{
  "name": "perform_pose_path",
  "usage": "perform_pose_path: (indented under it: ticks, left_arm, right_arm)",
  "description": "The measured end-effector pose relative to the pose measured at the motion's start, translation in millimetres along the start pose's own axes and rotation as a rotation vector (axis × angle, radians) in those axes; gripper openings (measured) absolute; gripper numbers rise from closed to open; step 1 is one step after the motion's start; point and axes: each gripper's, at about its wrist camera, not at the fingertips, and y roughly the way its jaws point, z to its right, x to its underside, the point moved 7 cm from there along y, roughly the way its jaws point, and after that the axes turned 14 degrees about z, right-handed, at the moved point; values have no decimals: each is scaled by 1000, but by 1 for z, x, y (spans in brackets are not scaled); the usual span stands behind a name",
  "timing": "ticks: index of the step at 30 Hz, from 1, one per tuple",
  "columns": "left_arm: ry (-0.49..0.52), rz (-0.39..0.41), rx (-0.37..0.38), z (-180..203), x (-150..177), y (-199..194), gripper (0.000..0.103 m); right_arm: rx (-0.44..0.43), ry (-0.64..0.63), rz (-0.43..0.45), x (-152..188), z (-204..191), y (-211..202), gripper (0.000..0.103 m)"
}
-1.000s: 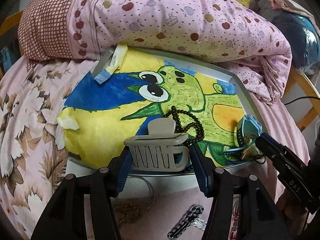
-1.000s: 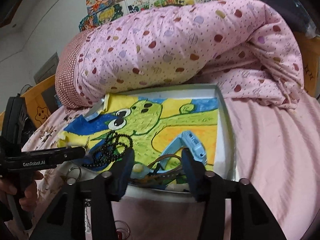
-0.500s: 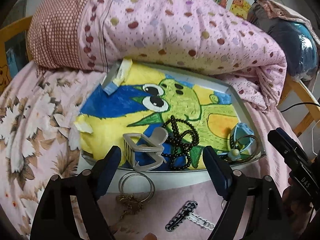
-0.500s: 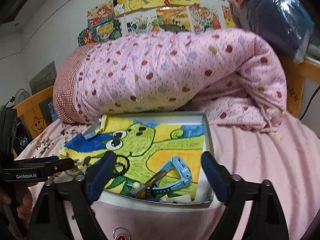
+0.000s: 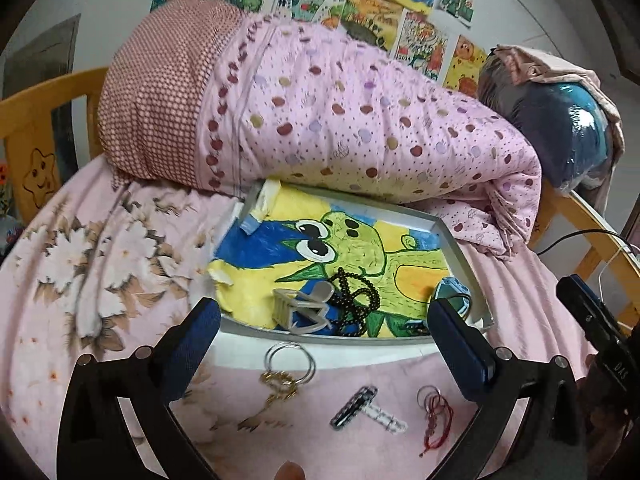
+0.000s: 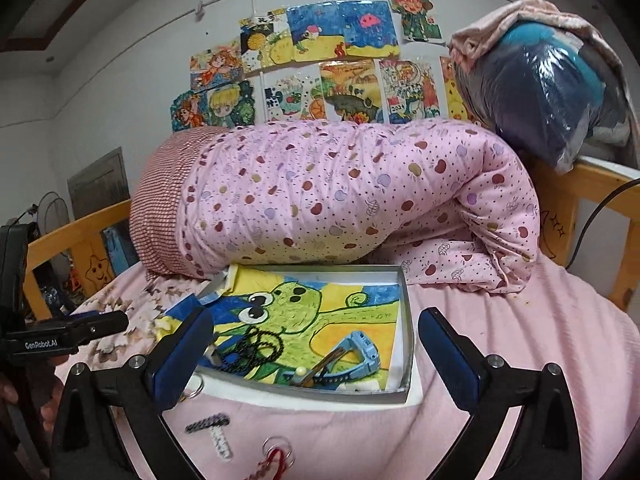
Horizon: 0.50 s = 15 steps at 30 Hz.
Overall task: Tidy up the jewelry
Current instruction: 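Withdraw both tools and move toward the remaining keychain and red bracelet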
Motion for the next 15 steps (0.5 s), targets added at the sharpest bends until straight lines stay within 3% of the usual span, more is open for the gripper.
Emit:
perform_pose_path:
  ticks: [9, 15]
  left_arm:
    - [18, 20, -2, -12, 12, -50, 101]
    - [42, 4, -4, -17, 28, -74, 101]
  right_arm:
    - [-36, -58, -46, 13, -28, -48, 103]
    - [-52, -84, -169, 39, -39, -69, 103]
